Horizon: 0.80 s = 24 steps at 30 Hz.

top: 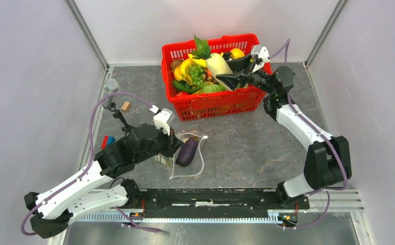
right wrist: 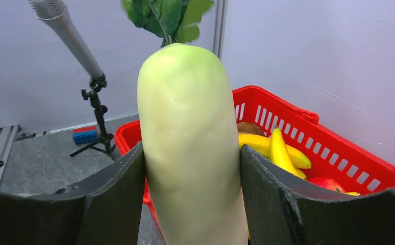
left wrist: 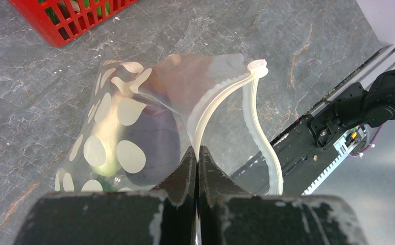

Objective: Place the food in the zip-top bag and seal the zipper
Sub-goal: Adjust the fake vegetable in the bin.

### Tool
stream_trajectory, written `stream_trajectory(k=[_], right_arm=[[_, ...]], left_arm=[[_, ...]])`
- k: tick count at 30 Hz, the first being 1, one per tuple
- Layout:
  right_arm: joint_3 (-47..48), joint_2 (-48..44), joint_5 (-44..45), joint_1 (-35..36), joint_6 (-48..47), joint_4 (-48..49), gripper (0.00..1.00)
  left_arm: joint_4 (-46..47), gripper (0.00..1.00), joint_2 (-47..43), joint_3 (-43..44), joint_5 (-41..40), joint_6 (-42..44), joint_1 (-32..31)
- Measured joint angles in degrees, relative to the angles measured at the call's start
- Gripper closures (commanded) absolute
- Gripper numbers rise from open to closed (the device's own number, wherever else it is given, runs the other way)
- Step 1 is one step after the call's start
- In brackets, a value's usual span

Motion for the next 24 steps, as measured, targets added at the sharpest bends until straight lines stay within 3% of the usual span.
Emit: stream_trajectory(k=[3, 8, 12, 14, 19, 24], right_arm=[[3.3, 2.0, 1.2, 0.1, -2.8, -4.9, 0.79], [20.9, 12.7, 3.0, 1.5, -11.8, -24.2, 0.42], [35.7, 21.3, 7.8, 4.1, -19.4, -44.1, 0.24], [37.2, 21.7, 12.9, 5.1, -21.7, -51.4, 0.12], [32.9, 15.4, 24.3, 4.5, -25.5, -58.9, 0.08], [35.3, 11.0, 33.4, 2.4, -28.0, -64.0, 0.09]], left_arm=[[0.0, 0.98, 0.0, 0.0, 0.2, 0.0, 0.0], [0.5, 0.98, 0.4, 0.0, 0.5, -0.7, 0.0], [0.9, 0.98, 1.2, 0.0, 0.9, -0.8, 0.0], [0.9, 0.98, 1.3, 0.0, 1.2, -0.8, 0.0], [0.9, 0.98, 0.4, -0.2, 1.4, -0.8, 0.0], [1.0, 0.98, 0.5, -0.3, 1.5, -0.8, 0.0]])
